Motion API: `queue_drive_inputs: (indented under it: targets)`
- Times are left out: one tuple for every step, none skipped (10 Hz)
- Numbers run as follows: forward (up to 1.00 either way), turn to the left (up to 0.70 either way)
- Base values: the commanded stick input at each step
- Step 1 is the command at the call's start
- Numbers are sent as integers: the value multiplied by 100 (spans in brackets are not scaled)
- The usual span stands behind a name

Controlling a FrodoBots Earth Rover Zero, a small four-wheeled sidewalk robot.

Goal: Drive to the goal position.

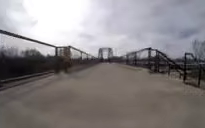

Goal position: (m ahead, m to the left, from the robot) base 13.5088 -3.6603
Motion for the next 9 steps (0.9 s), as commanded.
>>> queue_drive_inputs:
  targets:
    - [100, 0]
    - [100, 0]
    - [100, 0]
    - [100, 0]
    - [100, 0]
    - [100, 0]
    - [100, 0]
    - [100, 0]
    - [100, 0]
